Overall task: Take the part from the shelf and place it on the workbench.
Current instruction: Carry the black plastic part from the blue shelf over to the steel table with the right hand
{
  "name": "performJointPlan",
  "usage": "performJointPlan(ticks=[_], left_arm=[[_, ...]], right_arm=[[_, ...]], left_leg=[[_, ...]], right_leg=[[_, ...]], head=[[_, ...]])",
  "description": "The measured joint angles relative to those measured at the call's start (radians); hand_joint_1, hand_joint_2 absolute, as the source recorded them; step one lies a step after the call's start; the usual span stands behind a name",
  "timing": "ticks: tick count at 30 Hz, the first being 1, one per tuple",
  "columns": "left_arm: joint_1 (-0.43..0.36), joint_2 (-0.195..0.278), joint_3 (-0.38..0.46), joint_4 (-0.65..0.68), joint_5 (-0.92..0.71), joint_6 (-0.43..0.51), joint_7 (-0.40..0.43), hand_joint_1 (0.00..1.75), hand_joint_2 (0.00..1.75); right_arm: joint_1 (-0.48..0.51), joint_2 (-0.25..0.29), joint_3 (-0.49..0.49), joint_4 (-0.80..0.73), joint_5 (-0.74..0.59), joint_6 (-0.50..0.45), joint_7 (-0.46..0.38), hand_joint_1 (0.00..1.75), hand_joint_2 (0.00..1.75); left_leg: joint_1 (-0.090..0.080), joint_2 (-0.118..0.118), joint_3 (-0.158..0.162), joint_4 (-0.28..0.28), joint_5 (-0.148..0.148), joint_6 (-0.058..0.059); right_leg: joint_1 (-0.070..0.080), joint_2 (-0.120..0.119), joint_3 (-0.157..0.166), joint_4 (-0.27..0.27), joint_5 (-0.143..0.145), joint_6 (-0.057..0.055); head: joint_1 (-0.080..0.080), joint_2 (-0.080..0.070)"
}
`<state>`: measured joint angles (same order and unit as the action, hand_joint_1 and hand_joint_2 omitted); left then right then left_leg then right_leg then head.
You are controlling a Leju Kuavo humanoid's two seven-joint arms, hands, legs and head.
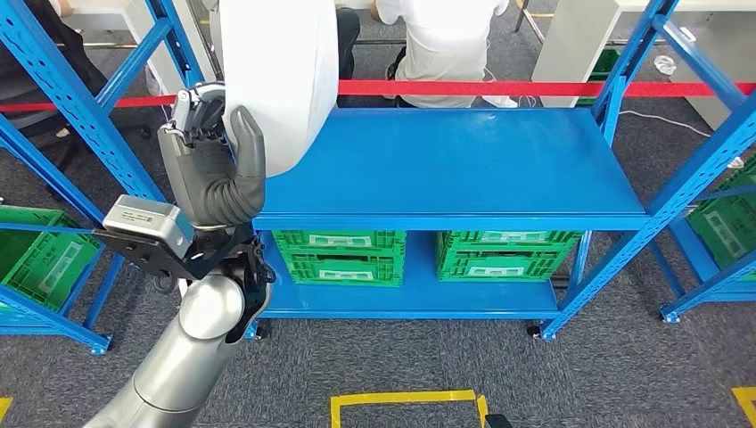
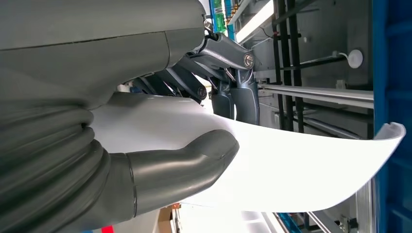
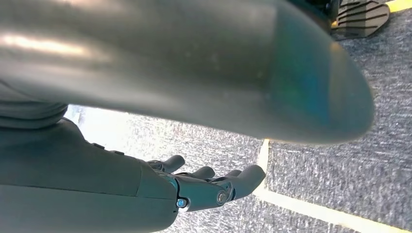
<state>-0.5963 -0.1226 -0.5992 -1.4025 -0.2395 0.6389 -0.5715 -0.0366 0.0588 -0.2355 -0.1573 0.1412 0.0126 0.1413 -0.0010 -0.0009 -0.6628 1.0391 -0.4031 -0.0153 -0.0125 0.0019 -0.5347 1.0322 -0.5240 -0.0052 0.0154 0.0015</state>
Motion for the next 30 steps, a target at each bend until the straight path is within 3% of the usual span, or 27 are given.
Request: performJointPlan(ticks=[2, 4, 5, 6, 7, 9, 11, 12, 13, 15, 16, 17, 19, 20, 21, 23, 24, 25, 27, 28, 30], left_arm=[[0.001, 0.003, 0.000, 0.000, 0.002, 0.001, -0.006, 1.75, 1.75], [0.004, 0.006, 0.000, 0.000, 0.003, 0.004, -0.010, 1.75, 1.75], [0.006, 0.009, 0.000, 0.000, 0.004, 0.006, -0.011, 1.75, 1.75], [0.010, 0.012, 0.000, -0.001, 0.004, 0.010, -0.012, 1.75, 1.75], [0.014, 0.015, 0.001, -0.002, 0.006, 0.014, -0.012, 1.75, 1.75], [0.020, 0.022, 0.003, -0.006, 0.008, 0.019, -0.012, 1.75, 1.75], [0.022, 0.028, 0.008, -0.014, 0.009, 0.022, -0.013, 1.75, 1.75], [0.023, 0.031, 0.012, -0.018, 0.009, 0.025, -0.014, 1.75, 1.75], [0.025, 0.036, 0.017, -0.020, 0.009, 0.028, -0.016, 1.75, 1.75], [0.031, 0.044, 0.022, -0.022, 0.008, 0.034, -0.020, 1.75, 1.75], [0.034, 0.047, 0.023, -0.023, 0.007, 0.035, -0.022, 1.75, 1.75], [0.036, 0.049, 0.023, -0.024, 0.005, 0.036, -0.026, 1.75, 1.75], [0.041, 0.052, 0.023, -0.026, 0.002, 0.036, -0.033, 1.75, 1.75], [0.046, 0.054, 0.023, -0.027, 0.000, 0.037, -0.036, 1.75, 1.75], [0.051, 0.056, 0.023, -0.027, -0.002, 0.038, -0.039, 1.75, 1.75], [0.060, 0.059, 0.023, -0.027, -0.003, 0.047, -0.047, 1.75, 1.75], [0.062, 0.060, 0.026, -0.028, -0.003, 0.051, -0.050, 1.75, 1.75], [0.065, 0.062, 0.030, -0.030, -0.001, 0.055, -0.055, 1.75, 1.75], [0.072, 0.065, 0.044, -0.037, 0.006, 0.057, -0.061, 1.75, 1.75], [0.075, 0.067, 0.052, -0.041, 0.008, 0.057, -0.064, 1.75, 1.75], [0.081, 0.076, 0.066, -0.047, 0.010, 0.057, -0.068, 1.75, 1.75]], right_arm=[[0.000, 0.000, -0.003, 0.000, -0.006, 0.006, -0.009, 0.00, 0.00], [0.001, 0.000, -0.007, 0.000, -0.007, 0.008, -0.016, 0.00, 0.00], [0.001, 0.000, -0.009, 0.000, -0.008, 0.008, -0.019, 0.00, 0.00], [0.002, 0.000, -0.012, 0.000, -0.010, 0.008, -0.021, 0.00, 0.00], [0.002, 0.000, -0.015, 0.000, -0.012, 0.009, -0.023, 0.00, 0.00], [0.002, 0.000, -0.021, 0.000, -0.016, 0.010, -0.025, 0.00, 0.00], [0.002, 0.001, -0.024, 0.000, -0.019, 0.011, -0.025, 0.00, 0.00], [0.003, 0.001, -0.025, -0.001, -0.020, 0.011, -0.024, 0.00, 0.00], [0.003, 0.002, -0.026, -0.001, -0.021, 0.011, -0.023, 0.00, 0.00], [0.005, 0.003, -0.028, -0.001, -0.022, 0.009, -0.020, 0.00, 0.00], [0.007, 0.003, -0.029, -0.001, -0.022, 0.007, -0.018, 0.00, 0.00], [0.009, 0.004, -0.029, -0.001, -0.022, 0.006, -0.017, 0.00, 0.00], [0.009, 0.006, -0.030, -0.001, -0.022, 0.006, -0.017, 0.00, 0.00], [0.009, 0.007, -0.030, -0.001, -0.022, 0.006, -0.017, 0.00, 0.00], [0.009, 0.007, -0.030, -0.001, -0.022, 0.006, -0.017, 0.00, 0.00], [0.009, 0.007, -0.032, -0.001, -0.024, 0.006, -0.018, 0.00, 0.00], [0.008, 0.007, -0.034, -0.001, -0.025, 0.005, -0.018, 0.00, 0.00], [0.008, 0.007, -0.037, -0.001, -0.026, 0.004, -0.018, 0.00, 0.00], [0.006, 0.008, -0.043, -0.001, -0.030, 0.000, -0.018, 0.00, 0.00], [0.006, 0.008, -0.046, -0.001, -0.031, -0.002, -0.017, 0.00, 0.00], [0.008, 0.009, -0.050, -0.001, -0.035, -0.005, -0.013, 0.00, 0.00]], left_leg=[[0.003, -0.001, -0.022, 0.050, -0.061, -0.012], [0.006, -0.002, -0.055, 0.167, -0.157, -0.021], [0.008, -0.002, -0.066, 0.227, -0.185, -0.025], [0.010, -0.002, -0.064, 0.265, -0.188, -0.028], [0.011, -0.002, -0.048, 0.274, -0.171, -0.029], [0.014, -0.002, 0.035, 0.190, -0.123, -0.029], [0.013, -0.004, 0.139, 0.051, -0.129, -0.023], [0.010, -0.005, 0.167, 0.004, -0.141, -0.016], [0.007, -0.006, 0.176, -0.019, -0.149, -0.008], [0.005, -0.004, 0.161, -0.025, -0.134, 0.013], [0.005, -0.003, 0.152, -0.026, -0.122, 0.023], [0.005, -0.001, 0.141, -0.027, -0.110, 0.032], [0.004, 0.000, 0.112, -0.026, -0.084, 0.041], [0.001, 0.000, 0.095, -0.025, -0.071, 0.043], [-0.001, 0.000, 0.077, -0.023, -0.059, 0.044], [-0.005, 0.000, 0.041, -0.015, -0.037, 0.043], [-0.006, 0.000, 0.025, -0.011, -0.028, 0.041], [-0.006, 0.000, 0.012, -0.006, -0.019, 0.039], [-0.008, 0.001, -0.004, -0.001, -0.002, 0.030], [-0.008, 0.002, -0.007, -0.002, 0.007, 0.025], [-0.008, 0.002, -0.008, -0.009, 0.024, 0.013]], right_leg=[[-0.005, -0.005, -0.019, -0.006, 0.023, -0.013], [-0.005, -0.007, -0.046, -0.005, 0.046, -0.018], [-0.005, -0.008, -0.061, -0.004, 0.057, -0.018], [-0.006, -0.009, -0.077, -0.004, 0.069, -0.016], [-0.006, -0.010, -0.092, -0.003, 0.080, -0.014], [-0.007, -0.010, -0.118, 0.000, 0.101, -0.007], [-0.006, -0.010, -0.134, 0.002, 0.119, 0.005], [-0.005, -0.009, -0.136, 0.001, 0.129, 0.011], [-0.005, -0.009, -0.138, -0.002, 0.139, 0.018], [-0.009, -0.008, -0.142, -0.007, 0.148, 0.032], [-0.011, -0.008, -0.150, 0.004, 0.129, 0.037], [-0.012, -0.007, -0.162, 0.032, 0.092, 0.041], [-0.011, -0.007, -0.195, 0.147, -0.015, 0.044], [-0.010, -0.006, -0.207, 0.212, -0.050, 0.044], [-0.008, -0.006, -0.210, 0.262, -0.061, 0.043], [-0.003, -0.005, -0.173, 0.274, -0.023, 0.037], [0.000, -0.005, -0.132, 0.235, 0.004, 0.032], [0.003, -0.005, -0.081, 0.171, 0.008, 0.025], [0.010, -0.004, 0.006, 0.041, -0.016, 0.013], [0.014, -0.003, 0.027, 0.004, -0.031, 0.008], [0.016, -0.003, 0.024, -0.010, -0.020, -0.003]], head=[[-0.002, 0.000], [-0.004, 0.000], [-0.004, 0.000], [-0.004, 0.000], [-0.004, 0.000], [-0.004, 0.000], [-0.003, 0.000], [-0.003, 0.000], [-0.003, 0.000], [-0.003, 0.000], [-0.002, 0.000], [-0.002, 0.000], [-0.002, 0.000], [-0.002, 0.000], [-0.002, 0.000], [-0.002, 0.000], [-0.002, 0.000], [-0.002, 0.000], [-0.002, 0.000], [-0.002, 0.000], [0.000, 0.000]])
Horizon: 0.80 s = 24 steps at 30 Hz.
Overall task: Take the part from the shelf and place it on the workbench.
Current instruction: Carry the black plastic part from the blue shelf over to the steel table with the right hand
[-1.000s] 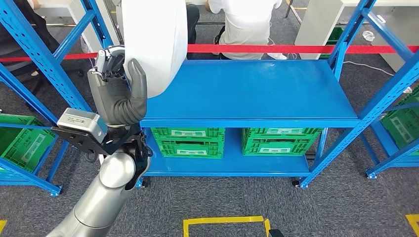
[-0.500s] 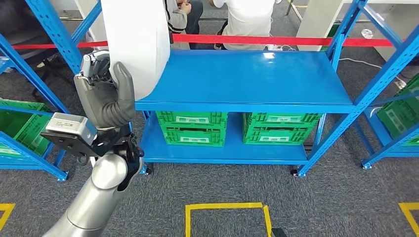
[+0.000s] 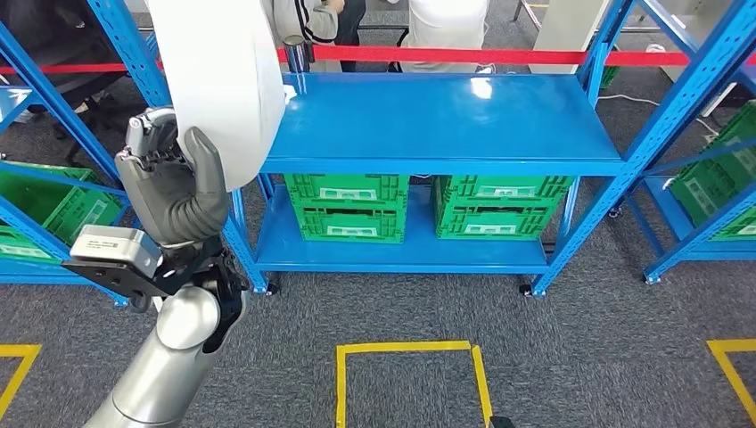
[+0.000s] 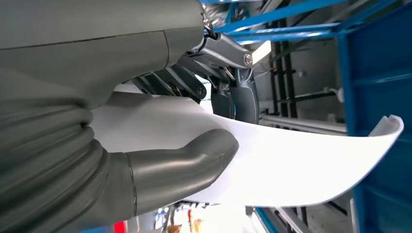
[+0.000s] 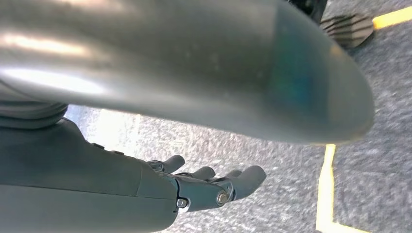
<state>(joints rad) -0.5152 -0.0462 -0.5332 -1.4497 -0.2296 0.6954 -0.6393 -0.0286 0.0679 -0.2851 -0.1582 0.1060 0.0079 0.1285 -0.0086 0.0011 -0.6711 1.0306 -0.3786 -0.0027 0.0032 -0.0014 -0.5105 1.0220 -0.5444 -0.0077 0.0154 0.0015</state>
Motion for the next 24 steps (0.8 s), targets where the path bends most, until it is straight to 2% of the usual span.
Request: performJointPlan(ticks=[1, 2, 3, 5, 6, 7, 8, 9, 10, 11, 12, 13, 14, 15, 16, 17, 18, 20, 21, 22, 23, 24], left_arm=[[0.003, 0.006, 0.006, -0.004, 0.000, 0.000, -0.002, 1.75, 1.75], [0.006, 0.012, 0.012, -0.007, 0.000, 0.000, -0.002, 1.75, 1.75], [0.008, 0.018, 0.017, -0.010, 0.000, 0.000, -0.003, 1.75, 1.75], [0.010, 0.027, 0.023, -0.011, 0.001, 0.000, -0.007, 1.75, 1.75], [0.011, 0.031, 0.025, -0.011, 0.002, 0.000, -0.011, 1.75, 1.75], [0.012, 0.034, 0.025, -0.012, 0.002, 0.000, -0.015, 1.75, 1.75], [0.013, 0.036, 0.025, -0.012, 0.002, 0.000, -0.019, 1.75, 1.75], [0.013, 0.038, 0.025, -0.015, 0.002, 0.000, -0.022, 1.75, 1.75], [0.014, 0.039, 0.025, -0.019, 0.002, 0.000, -0.025, 1.75, 1.75], [0.014, 0.039, 0.025, -0.025, 0.002, 0.000, -0.027, 1.75, 1.75], [0.014, 0.039, 0.025, -0.031, 0.001, 0.000, -0.029, 1.75, 1.75], [0.014, 0.039, 0.025, -0.036, 0.001, 0.000, -0.030, 1.75, 1.75], [0.015, 0.040, 0.025, -0.039, 0.001, 0.000, -0.031, 1.75, 1.75], [0.017, 0.040, 0.025, -0.040, 0.000, 0.000, -0.031, 1.75, 1.75], [0.018, 0.041, 0.025, -0.041, 0.000, 0.000, -0.031, 1.75, 1.75], [0.019, 0.041, 0.025, -0.041, 0.000, 0.000, -0.031, 1.75, 1.75], [0.020, 0.041, 0.025, -0.041, 0.000, 0.000, -0.031, 1.75, 1.75], [0.020, 0.041, 0.025, -0.042, 0.000, 0.000, -0.031, 1.75, 1.75], [0.020, 0.041, 0.025, -0.042, 0.000, 0.000, -0.031, 1.75, 1.75], [0.020, 0.041, 0.025, -0.042, 0.000, 0.000, -0.030, 1.75, 1.75], [0.020, 0.041, 0.025, -0.042, 0.000, 0.000, -0.029, 1.75, 1.75], [0.020, 0.041, 0.025, -0.042, -0.001, 0.000, -0.028, 1.75, 1.75]], right_arm=[[0.000, 0.001, -0.002, 0.000, -0.001, -0.001, 0.002, 0.00, 0.00], [0.000, 0.001, -0.004, 0.000, -0.002, -0.002, 0.003, 0.00, 0.00], [0.000, 0.002, -0.005, 0.000, -0.003, -0.002, 0.004, 0.00, 0.00], [0.000, 0.003, -0.007, 0.000, -0.004, -0.003, 0.003, 0.00, 0.00], [0.000, 0.004, -0.007, 0.000, -0.004, -0.002, 0.002, 0.00, 0.00], [0.000, 0.004, -0.008, 0.000, -0.004, -0.002, 0.000, 0.00, 0.00], [0.000, 0.004, -0.008, 0.000, -0.003, -0.002, -0.003, 0.00, 0.00], [0.000, 0.005, -0.009, 0.000, -0.003, -0.002, -0.006, 0.00, 0.00], [0.000, 0.005, -0.011, 0.000, -0.003, -0.002, -0.008, 0.00, 0.00], [0.000, 0.005, -0.012, 0.000, -0.003, -0.002, -0.010, 0.00, 0.00], [0.000, 0.005, -0.014, 0.000, -0.003, -0.002, -0.011, 0.00, 0.00], [-0.001, 0.005, -0.015, 0.000, -0.003, -0.002, -0.012, 0.00, 0.00], [0.000, 0.005, -0.016, 0.000, -0.003, -0.002, -0.013, 0.00, 0.00], [0.001, 0.005, -0.017, 0.000, -0.003, -0.002, -0.013, 0.00, 0.00], [0.003, 0.006, -0.018, 0.000, -0.003, -0.002, -0.012, 0.00, 0.00], [0.005, 0.006, -0.019, 0.000, -0.004, -0.002, -0.011, 0.00, 0.00], [0.007, 0.007, -0.020, 0.000, -0.004, -0.002, -0.010, 0.00, 0.00], [0.007, 0.008, -0.022, 0.000, -0.004, -0.002, -0.009, 0.00, 0.00], [0.007, 0.008, -0.022, 0.000, -0.005, -0.002, -0.010, 0.00, 0.00], [0.006, 0.008, -0.022, 0.000, -0.005, -0.002, -0.010, 0.00, 0.00], [0.006, 0.008, -0.022, 0.000, -0.004, -0.002, -0.011, 0.00, 0.00], [0.006, 0.008, -0.023, 0.000, -0.004, -0.002, -0.012, 0.00, 0.00]], left_leg=[[0.001, -0.001, -0.005, 0.004, -0.007, -0.006], [0.002, -0.002, -0.014, 0.020, -0.032, -0.012], [0.003, -0.003, -0.027, 0.056, -0.077, -0.019], [0.008, -0.003, -0.053, 0.172, -0.180, -0.029], [0.010, -0.003, -0.060, 0.232, -0.205, -0.033], [0.012, -0.003, -0.056, 0.272, -0.203, -0.035], [0.013, -0.003, -0.039, 0.284, -0.180, -0.036], [0.014, -0.003, -0.004, 0.261, -0.149, -0.036], [0.015, -0.004, 0.049, 0.206, -0.131, -0.034], [0.014, -0.005, 0.112, 0.127, -0.137, -0.032], [0.012, -0.006, 0.165, 0.054, -0.154, -0.027], [0.010, -0.007, 0.199, 0.000, -0.174, -0.020], [0.006, -0.007, 0.211, -0.029, -0.183, -0.012], [0.005, -0.006, 0.204, -0.034, -0.179, -0.002], [0.005, -0.004, 0.193, -0.035, -0.167, 0.008], [0.005, -0.001, 0.182, -0.036, -0.155, 0.018], [0.006, 0.001, 0.168, -0.037, -0.141, 0.026], [0.006, 0.002, 0.137, -0.034, -0.113, 0.034], [0.004, 0.002, 0.119, -0.031, -0.100, 0.034], [0.003, 0.003, 0.100, -0.028, -0.087, 0.034], [0.003, 0.003, 0.080, -0.023, -0.076, 0.033], [0.002, 0.004, 0.062, -0.017, -0.066, 0.031]], right_leg=[[-0.002, -0.002, -0.009, -0.002, 0.011, -0.008], [-0.005, -0.004, -0.020, -0.005, 0.023, -0.016], [-0.008, -0.006, -0.035, -0.007, 0.037, -0.022], [-0.008, -0.008, -0.064, -0.007, 0.063, -0.026], [-0.009, -0.008, -0.079, -0.006, 0.076, -0.025], [-0.009, -0.009, -0.096, -0.005, 0.089, -0.023], [-0.009, -0.010, -0.113, -0.005, 0.103, -0.021], [-0.009, -0.011, -0.129, -0.003, 0.116, -0.018], [-0.009, -0.011, -0.143, -0.002, 0.128, -0.014], [-0.009, -0.011, -0.153, 0.000, 0.138, -0.010], [-0.008, -0.010, -0.159, 0.001, 0.149, -0.005], [-0.008, -0.010, -0.162, -0.001, 0.159, 0.001], [-0.008, -0.009, -0.164, -0.004, 0.170, 0.008], [-0.010, -0.009, -0.166, -0.008, 0.182, 0.015], [-0.012, -0.008, -0.171, -0.008, 0.181, 0.022], [-0.014, -0.007, -0.179, 0.004, 0.161, 0.028], [-0.015, -0.006, -0.191, 0.034, 0.119, 0.033], [-0.016, -0.005, -0.218, 0.148, 0.006, 0.040], [-0.016, -0.004, -0.226, 0.212, -0.029, 0.042], [-0.016, -0.004, -0.225, 0.260, -0.037, 0.043], [-0.015, -0.004, -0.212, 0.280, -0.020, 0.042], [-0.015, -0.004, -0.182, 0.266, 0.008, 0.040]], head=[[0.000, 0.000], [-0.001, 0.000], [-0.003, 0.000], [-0.005, 0.000], [-0.005, 0.000], [-0.006, 0.000], [-0.006, 0.000], [-0.006, 0.000], [-0.006, 0.000], [-0.006, 0.000], [-0.006, 0.000], [-0.006, 0.000], [-0.006, 0.000], [-0.007, 0.000], [-0.009, 0.000], [-0.010, 0.000], [-0.011, 0.000], [-0.010, 0.000], [-0.010, 0.000], [-0.010, 0.000], [-0.010, 0.000], [-0.009, 0.000]])
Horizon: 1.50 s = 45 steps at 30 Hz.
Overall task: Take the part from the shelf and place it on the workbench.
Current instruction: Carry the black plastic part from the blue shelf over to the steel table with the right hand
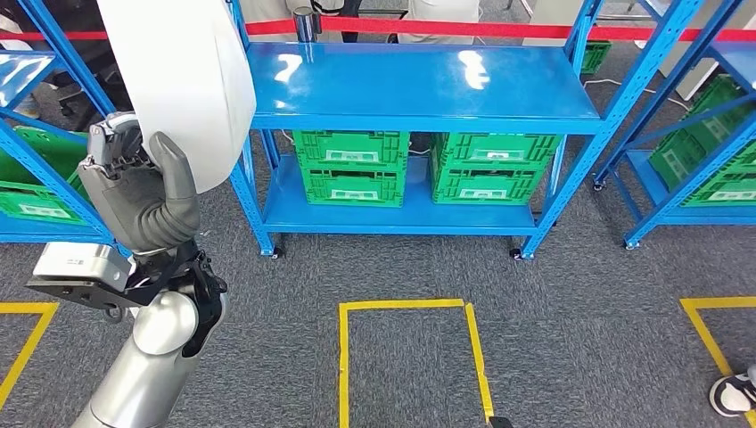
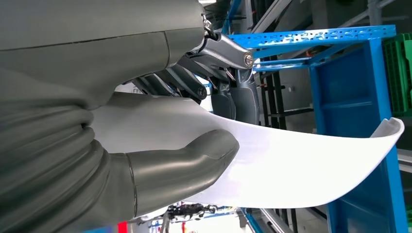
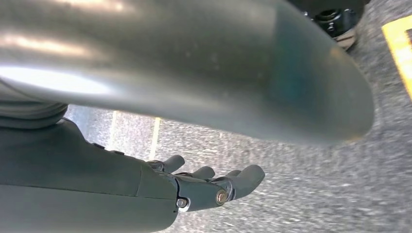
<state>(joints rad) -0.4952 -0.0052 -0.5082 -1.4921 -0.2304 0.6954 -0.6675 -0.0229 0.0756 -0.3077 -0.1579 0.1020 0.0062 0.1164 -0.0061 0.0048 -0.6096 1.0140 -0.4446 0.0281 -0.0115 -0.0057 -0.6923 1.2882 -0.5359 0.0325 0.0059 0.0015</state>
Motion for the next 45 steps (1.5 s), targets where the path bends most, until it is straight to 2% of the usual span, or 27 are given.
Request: performJointPlan(ticks=[1, 2, 4, 5, 7, 8, 10, 12, 13, 15, 17, 19, 21, 23, 24, 27, 28, 30, 31, 33, 35, 36, 38, 40, 42, 43, 45], left_arm=[[0.000, 0.000, 0.000, -0.001, -0.001, 0.000, 0.001, 1.75, 1.75], [0.000, 0.000, 0.001, -0.003, -0.002, 0.000, 0.001, 1.75, 1.75], [0.001, 0.001, 0.003, -0.008, -0.004, 0.000, 0.001, 1.75, 1.75], [0.001, 0.001, 0.004, -0.010, -0.004, 0.000, 0.000, 1.75, 1.75], [0.002, 0.003, 0.005, -0.010, -0.004, 0.000, 0.000, 1.75, 1.75], [0.003, 0.005, 0.006, -0.011, -0.003, 0.000, -0.001, 1.75, 1.75], [0.004, 0.011, 0.009, -0.010, 0.005, 0.000, -0.007, 1.75, 1.75], [0.004, 0.016, 0.012, -0.009, 0.014, 0.000, -0.016, 1.75, 1.75], [0.005, 0.019, 0.012, -0.008, 0.017, 0.000, -0.019, 1.75, 1.75], [0.005, 0.021, 0.013, -0.007, 0.020, 0.000, -0.023, 1.75, 1.75], [0.005, 0.022, 0.013, -0.007, 0.021, 0.000, -0.025, 1.75, 1.75], [0.004, 0.022, 0.013, -0.008, 0.020, 0.000, -0.025, 1.75, 1.75], [0.003, 0.022, 0.014, -0.009, 0.019, 0.000, -0.025, 1.75, 1.75], [0.003, 0.023, 0.015, -0.008, 0.017, 0.000, -0.024, 1.75, 1.75], [0.004, 0.023, 0.015, -0.008, 0.016, 0.000, -0.023, 1.75, 1.75], [0.004, 0.023, 0.015, -0.007, 0.013, 0.000, -0.021, 1.75, 1.75], [0.005, 0.023, 0.015, -0.007, 0.012, 0.000, -0.020, 1.75, 1.75], [0.007, 0.023, 0.015, -0.007, 0.010, 0.000, -0.018, 1.75, 1.75], [0.007, 0.023, 0.015, -0.007, 0.009, 0.000, -0.017, 1.75, 1.75], [0.007, 0.023, 0.016, -0.008, 0.009, 0.000, -0.016, 1.75, 1.75], [0.007, 0.023, 0.019, -0.010, 0.011, 0.000, -0.015, 1.75, 1.75], [0.008, 0.023, 0.020, -0.010, 0.012, 0.000, -0.014, 1.75, 1.75], [0.012, 0.024, 0.023, -0.010, 0.016, 0.000, -0.014, 1.75, 1.75], [0.016, 0.025, 0.026, -0.009, 0.023, 0.000, -0.010, 1.75, 1.75], [0.019, 0.025, 0.028, -0.009, 0.027, 0.000, -0.004, 1.75, 1.75], [0.020, 0.025, 0.029, -0.008, 0.023, 0.000, -0.002, 1.75, 1.75], [0.024, 0.025, 0.029, -0.005, 0.009, 0.000, 0.002, 1.75, 1.75]], right_arm=[[0.000, 0.000, 0.000, 0.000, 0.000, 0.000, -0.001, 0.00, 0.00], [-0.001, 0.000, 0.000, 0.000, 0.001, 0.001, -0.002, 0.00, 0.00], [-0.003, 0.000, 0.000, 0.000, 0.001, 0.002, -0.005, 0.00, 0.00], [-0.003, 0.000, 0.000, 0.000, 0.001, 0.003, -0.006, 0.00, 0.00], [-0.002, 0.001, 0.000, 0.000, 0.001, 0.005, -0.009, 0.00, 0.00], [-0.002, 0.001, 0.000, 0.000, 0.001, 0.006, -0.011, 0.00, 0.00], [-0.003, 0.001, -0.001, 0.000, 0.002, 0.007, -0.017, 0.00, 0.00], [-0.003, 0.001, -0.001, 0.000, 0.001, 0.008, -0.021, 0.00, 0.00], [-0.003, 0.001, -0.001, 0.000, 0.000, 0.009, -0.023, 0.00, 0.00], [-0.003, 0.001, -0.001, 0.000, 0.000, 0.012, -0.026, 0.00, 0.00], [-0.003, 0.002, -0.002, 0.000, 0.000, 0.014, -0.029, 0.00, 0.00], [-0.004, 0.002, -0.002, -0.001, -0.001, 0.016, -0.031, 0.00, 0.00], [-0.003, 0.002, -0.005, -0.001, -0.003, 0.019, -0.032, 0.00, 0.00], [-0.001, 0.002, -0.008, 0.000, -0.004, 0.021, -0.032, 0.00, 0.00], [0.001, 0.002, -0.009, 0.000, -0.004, 0.021, -0.032, 0.00, 0.00], [0.002, 0.003, -0.011, 0.000, -0.004, 0.023, -0.033, 0.00, 0.00], [0.002, 0.003, -0.012, 0.000, -0.004, 0.024, -0.035, 0.00, 0.00], [0.001, 0.003, -0.014, 0.000, -0.004, 0.026, -0.037, 0.00, 0.00], [0.001, 0.002, -0.015, 0.000, -0.004, 0.028, -0.037, 0.00, 0.00], [0.000, 0.002, -0.016, -0.001, -0.004, 0.031, -0.038, 0.00, 0.00], [-0.002, 0.002, -0.017, -0.001, -0.004, 0.034, -0.039, 0.00, 0.00], [-0.002, 0.002, -0.017, -0.001, -0.004, 0.036, -0.039, 0.00, 0.00], [0.000, 0.002, -0.018, -0.001, -0.004, 0.039, -0.039, 0.00, 0.00], [0.001, 0.003, -0.019, 0.000, -0.004, 0.039, -0.038, 0.00, 0.00], [0.001, 0.002, -0.022, 0.000, -0.004, 0.039, -0.038, 0.00, 0.00], [0.001, 0.002, -0.023, 0.000, -0.004, 0.039, -0.037, 0.00, 0.00], [0.001, 0.003, -0.024, 0.000, -0.004, 0.039, -0.037, 0.00, 0.00]], left_leg=[[0.000, 0.000, -0.017, 0.007, 0.009, -0.002], [-0.001, 0.000, -0.033, 0.014, 0.017, -0.006], [-0.002, 0.001, -0.050, 0.022, 0.033, -0.016], [-0.002, 0.001, -0.053, 0.022, 0.042, -0.022], [0.000, 0.001, -0.056, 0.019, 0.055, -0.033], [0.001, -0.001, -0.062, 0.026, 0.043, -0.039], [0.005, -0.004, -0.085, 0.090, -0.037, -0.050], [0.009, -0.004, -0.109, 0.212, -0.131, -0.060], [0.011, -0.004, -0.113, 0.265, -0.149, -0.064], [0.013, -0.004, -0.079, 0.286, -0.118, -0.067], [0.016, -0.005, 0.016, 0.179, -0.081, -0.065], [0.012, -0.007, 0.116, 0.036, -0.098, -0.056], [0.005, -0.008, 0.144, -0.024, -0.112, -0.042], [0.005, -0.005, 0.126, -0.025, -0.093, -0.024], [0.006, -0.003, 0.116, -0.026, -0.081, -0.014], [0.007, 0.001, 0.075, -0.025, -0.042, -0.001], [0.007, 0.001, 0.057, -0.022, -0.029, -0.001], [0.008, 0.001, 0.016, -0.013, -0.004, -0.005], [0.009, 0.001, -0.004, -0.007, 0.006, -0.009], [0.010, 0.001, -0.036, 0.010, 0.020, -0.019], [0.008, 0.002, -0.055, 0.021, 0.035, -0.031], [0.007, 0.002, -0.060, 0.021, 0.044, -0.037], [0.008, 0.002, -0.068, 0.019, 0.053, -0.050], [0.011, 0.000, -0.087, 0.061, -0.001, -0.061], [0.012, -0.001, -0.118, 0.176, -0.095, -0.068], [0.012, -0.001, -0.130, 0.240, -0.122, -0.070], [0.011, -0.001, -0.121, 0.300, -0.114, -0.066]], right_leg=[[0.000, 0.000, 0.046, -0.047, 0.023, -0.003], [0.002, 0.000, 0.100, -0.117, 0.024, -0.008], [0.008, 0.001, 0.179, -0.237, -0.005, -0.019], [0.011, 0.002, 0.193, -0.265, -0.018, -0.025], [0.010, -0.001, 0.183, -0.275, -0.005, -0.038], [0.008, -0.003, 0.173, -0.277, 0.007, -0.047], [0.004, -0.008, 0.146, -0.281, 0.034, -0.059], [0.004, -0.008, 0.116, -0.279, 0.061, -0.061], [0.004, -0.008, 0.100, -0.278, 0.075, -0.060], [0.003, -0.009, 0.067, -0.276, 0.100, -0.056], [0.003, -0.010, 0.041, -0.274, 0.122, -0.049], [0.004, -0.008, 0.027, -0.274, 0.143, -0.039], [0.003, -0.007, 0.022, -0.279, 0.166, -0.026], [-0.002, -0.005, 0.014, -0.277, 0.166, -0.013], [-0.003, -0.004, 0.005, -0.257, 0.137, -0.008], [-0.005, -0.001, -0.039, -0.092, -0.018, 0.003], [-0.006, -0.001, -0.049, -0.031, -0.044, 0.005], [-0.006, -0.001, -0.027, 0.013, -0.021, 0.008], [-0.007, -0.001, 0.008, -0.013, 0.008, 0.009], [-0.006, 0.000, 0.110, -0.140, 0.023, 0.008], [-0.003, 0.004, 0.176, -0.244, -0.009, -0.004], [0.000, 0.006, 0.183, -0.264, -0.019, -0.014], [-0.001, 0.003, 0.168, -0.267, -0.006, -0.035], [-0.003, -0.001, 0.148, -0.270, 0.015, -0.052], [-0.001, -0.003, 0.125, -0.270, 0.033, -0.060], [0.001, -0.003, 0.112, -0.269, 0.042, -0.061], [0.007, -0.004, 0.090, -0.269, 0.061, -0.062]], head=[[0.000, 0.000], [0.000, 0.000], [0.000, 0.000], [0.000, 0.000], [0.001, 0.000], [0.000, 0.000], [-0.001, 0.000], [-0.003, 0.000], [-0.003, 0.000], [-0.003, 0.000], [-0.003, 0.000], [-0.003, 0.000], [-0.004, 0.000], [-0.007, 0.000], [-0.006, 0.000], [-0.005, 0.000], [-0.006, 0.000], [-0.006, 0.000], [-0.006, 0.000], [-0.005, 0.000], [-0.005, 0.000], [-0.005, 0.000], [-0.005, 0.000], [-0.007, 0.000], [-0.010, 0.000], [-0.011, 0.000], [-0.011, 0.000]])
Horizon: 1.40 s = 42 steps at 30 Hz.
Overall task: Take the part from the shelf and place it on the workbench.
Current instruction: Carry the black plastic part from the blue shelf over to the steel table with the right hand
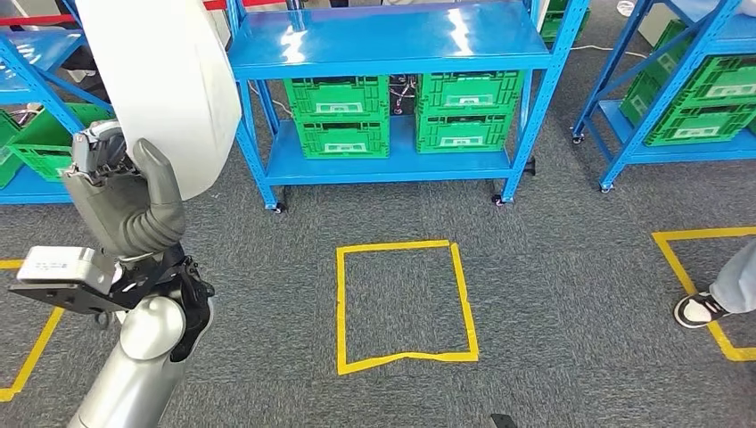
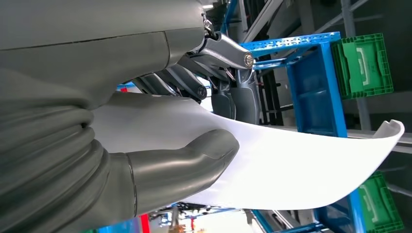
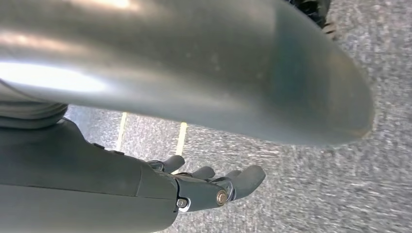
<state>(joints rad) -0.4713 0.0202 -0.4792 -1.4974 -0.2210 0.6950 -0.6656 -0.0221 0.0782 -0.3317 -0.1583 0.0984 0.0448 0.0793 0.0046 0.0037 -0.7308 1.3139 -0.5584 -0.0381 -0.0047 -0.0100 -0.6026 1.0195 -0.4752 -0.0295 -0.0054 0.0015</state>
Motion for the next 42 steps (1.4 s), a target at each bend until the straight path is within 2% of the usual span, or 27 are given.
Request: performJointPlan(ticks=[1, 2, 4, 5, 6, 7, 10, 16, 22, 23, 24, 25, 27, 28, 29, 30, 32, 33, 34, 35, 37, 38, 40, 42], left_arm=[[0.001, 0.000, 0.000, 0.001, -0.005, 0.000, 0.001, 1.75, 1.75], [0.001, 0.000, 0.001, 0.002, -0.008, 0.000, 0.000, 1.75, 1.75], [0.000, -0.001, 0.002, 0.001, -0.013, 0.000, -0.004, 1.75, 1.75], [-0.001, -0.002, 0.003, 0.000, -0.014, 0.000, -0.006, 1.75, 1.75], [-0.001, -0.002, 0.005, -0.001, -0.015, 0.000, -0.007, 1.75, 1.75], [-0.001, -0.003, 0.006, -0.001, -0.016, 0.000, -0.008, 1.75, 1.75], [0.000, -0.003, 0.010, 0.000, -0.017, 0.000, -0.008, 1.75, 1.75], [0.002, -0.003, 0.019, 0.001, -0.017, 0.000, -0.015, 1.75, 1.75], [0.004, -0.004, 0.025, 0.002, -0.018, 0.000, -0.023, 1.75, 1.75], [0.004, -0.005, 0.026, 0.002, -0.020, 0.000, -0.023, 1.75, 1.75], [0.004, -0.006, 0.026, 0.002, -0.021, 0.000, -0.023, 1.75, 1.75], [0.003, -0.008, 0.026, 0.002, -0.022, 0.000, -0.023, 1.75, 1.75], [0.005, -0.009, 0.026, 0.004, -0.023, 0.000, -0.023, 1.75, 1.75], [0.006, -0.009, 0.026, 0.006, -0.024, 0.000, -0.023, 1.75, 1.75], [0.008, -0.010, 0.026, 0.006, -0.025, 0.000, -0.023, 1.75, 1.75], [0.010, -0.010, 0.026, 0.007, -0.027, 0.000, -0.023, 1.75, 1.75], [0.012, -0.012, 0.029, 0.006, -0.033, 0.000, -0.024, 1.75, 1.75], [0.012, -0.013, 0.031, 0.004, -0.036, 0.000, -0.024, 1.75, 1.75], [0.013, -0.014, 0.033, 0.004, -0.039, 0.000, -0.025, 1.75, 1.75], [0.014, -0.015, 0.036, 0.003, -0.041, 0.000, -0.026, 1.75, 1.75], [0.016, -0.016, 0.042, 0.003, -0.042, 0.000, -0.027, 1.75, 1.75], [0.017, -0.016, 0.046, 0.002, -0.043, 0.000, -0.027, 1.75, 1.75], [0.018, -0.016, 0.053, 0.001, -0.045, 0.000, -0.028, 1.75, 1.75], [0.022, -0.016, 0.056, 0.001, -0.048, 0.000, -0.029, 1.75, 1.75]], right_arm=[[0.000, 0.000, 0.000, 0.000, 0.001, 0.000, 0.000, 0.00, 0.00], [0.000, 0.000, 0.000, 0.000, 0.002, 0.000, 0.000, 0.00, 0.00], [0.000, 0.003, -0.001, 0.000, 0.005, 0.001, -0.001, 0.00, 0.00], [-0.001, 0.004, -0.001, 0.000, 0.006, 0.001, -0.002, 0.00, 0.00], [-0.001, 0.006, -0.001, 0.000, 0.006, 0.001, -0.002, 0.00, 0.00], [-0.001, 0.006, -0.001, 0.000, 0.006, 0.002, -0.002, 0.00, 0.00], [-0.001, 0.006, -0.001, 0.000, 0.007, 0.004, -0.004, 0.00, 0.00], [0.000, 0.005, -0.001, 0.000, 0.028, 0.018, -0.030, 0.00, 0.00], [0.001, 0.005, 0.001, 0.000, 0.039, 0.018, -0.036, 0.00, 0.00], [0.001, 0.005, 0.001, 0.000, 0.039, 0.018, -0.036, 0.00, 0.00], [0.002, 0.004, 0.001, 0.000, 0.039, 0.018, -0.035, 0.00, 0.00], [0.002, 0.004, 0.001, 0.000, 0.040, 0.018, -0.035, 0.00, 0.00], [0.003, 0.004, 0.001, 0.000, 0.041, 0.020, -0.035, 0.00, 0.00], [0.003, 0.004, 0.002, 0.000, 0.043, 0.021, -0.035, 0.00, 0.00], [0.004, 0.004, 0.002, 0.000, 0.046, 0.023, -0.035, 0.00, 0.00], [0.004, 0.003, 0.003, 0.000, 0.049, 0.025, -0.036, 0.00, 0.00], [0.004, 0.000, 0.004, 0.000, 0.056, 0.030, -0.038, 0.00, 0.00], [0.004, -0.002, 0.006, 0.000, 0.058, 0.032, -0.039, 0.00, 0.00], [0.004, -0.003, 0.008, 0.000, 0.059, 0.033, -0.040, 0.00, 0.00], [0.005, -0.003, 0.010, 0.000, 0.059, 0.034, -0.040, 0.00, 0.00], [0.006, -0.003, 0.014, 0.000, 0.059, 0.035, -0.040, 0.00, 0.00], [0.006, -0.003, 0.015, 0.000, 0.060, 0.035, -0.040, 0.00, 0.00], [0.005, -0.003, 0.018, 0.000, 0.061, 0.035, -0.040, 0.00, 0.00], [0.007, -0.004, 0.019, 0.000, 0.063, 0.035, -0.040, 0.00, 0.00]], left_leg=[[-0.002, 0.000, 0.029, -0.024, 0.024, 0.006], [-0.006, -0.001, 0.077, -0.083, 0.046, 0.017], [-0.016, -0.002, 0.180, -0.232, 0.043, 0.041], [-0.021, -0.002, 0.214, -0.286, 0.033, 0.049], [-0.025, -0.002, 0.228, -0.314, 0.024, 0.052], [-0.027, -0.002, 0.230, -0.325, 0.025, 0.048], [-0.028, -0.003, 0.221, -0.329, 0.032, 0.045], [-0.031, -0.003, 0.198, -0.311, 0.042, 0.060], [-0.030, -0.004, 0.183, -0.304, 0.055, 0.074], [-0.027, -0.006, 0.183, -0.307, 0.061, 0.078], [-0.024, -0.007, 0.181, -0.310, 0.067, 0.082], [-0.022, -0.009, 0.179, -0.311, 0.072, 0.085], [-0.021, -0.016, 0.166, -0.309, 0.078, 0.087], [-0.021, -0.021, 0.160, -0.306, 0.081, 0.086], [-0.021, -0.027, 0.154, -0.303, 0.083, 0.084], [-0.021, -0.035, 0.150, -0.300, 0.084, 0.082], [-0.020, -0.050, 0.141, -0.291, 0.085, 0.076], [-0.020, -0.058, 0.137, -0.288, 0.086, 0.071], [-0.019, -0.065, 0.133, -0.285, 0.087, 0.066], [-0.018, -0.071, 0.130, -0.284, 0.088, 0.059], [-0.015, -0.081, 0.125, -0.286, 0.092, 0.046], [-0.015, -0.075, 0.121, -0.279, 0.086, 0.039], [-0.014, -0.043, 0.090, -0.212, 0.039, 0.023], [-0.008, -0.018, 0.035, -0.081, -0.031, 0.010]], right_leg=[[0.003, 0.000, -0.010, 0.000, 0.008, 0.000], [0.006, 0.000, -0.018, 0.000, 0.017, 0.000], [0.008, 0.000, -0.029, 0.001, 0.030, 0.004], [0.007, 0.000, -0.031, 0.000, 0.037, 0.009], [0.004, -0.001, -0.033, -0.001, 0.043, 0.015], [0.003, -0.001, -0.034, -0.002, 0.043, 0.017], [0.003, -0.001, -0.035, -0.006, 0.047, 0.015], [-0.002, 0.000, -0.045, -0.013, 0.077, 0.036], [-0.005, -0.001, -0.056, -0.013, 0.088, 0.053], [-0.005, 0.000, -0.060, -0.003, 0.076, 0.056], [-0.005, 0.001, -0.071, 0.025, 0.052, 0.059], [-0.006, 0.003, -0.091, 0.074, 0.015, 0.062], [-0.006, 0.004, -0.141, 0.212, -0.064, 0.065], [-0.007, 0.004, -0.155, 0.261, -0.086, 0.065], [-0.007, 0.004, -0.152, 0.276, -0.089, 0.064], [-0.007, 0.006, -0.128, 0.249, -0.075, 0.063], [-0.008, 0.029, -0.042, 0.117, -0.034, 0.056], [-0.007, 0.041, -0.008, 0.059, -0.023, 0.052], [-0.006, 0.049, 0.013, 0.023, -0.019, 0.047], [-0.004, 0.052, 0.018, 0.010, -0.022, 0.042], [-0.003, 0.033, 0.018, 0.006, -0.015, 0.030], [-0.004, 0.025, 0.019, 0.002, -0.011, 0.022], [-0.008, 0.005, 0.019, -0.005, -0.005, 0.009], [-0.007, -0.015, 0.016, -0.005, -0.004, 0.005]], head=[[0.000, 0.000], [0.000, 0.000], [0.000, 0.000], [0.000, 0.000], [-0.001, 0.000], [-0.002, 0.000], [-0.001, 0.000], [-0.001, 0.000], [-0.001, 0.000], [-0.001, 0.000], [-0.001, 0.000], [0.000, 0.000], [0.000, 0.000], [0.000, 0.000], [0.000, 0.000], [0.000, 0.000], [0.000, 0.000], [0.000, 0.000], [-0.001, 0.000], [-0.001, 0.000], [0.000, 0.000], [-0.002, 0.000], [-0.009, 0.000], [-0.014, 0.000]])
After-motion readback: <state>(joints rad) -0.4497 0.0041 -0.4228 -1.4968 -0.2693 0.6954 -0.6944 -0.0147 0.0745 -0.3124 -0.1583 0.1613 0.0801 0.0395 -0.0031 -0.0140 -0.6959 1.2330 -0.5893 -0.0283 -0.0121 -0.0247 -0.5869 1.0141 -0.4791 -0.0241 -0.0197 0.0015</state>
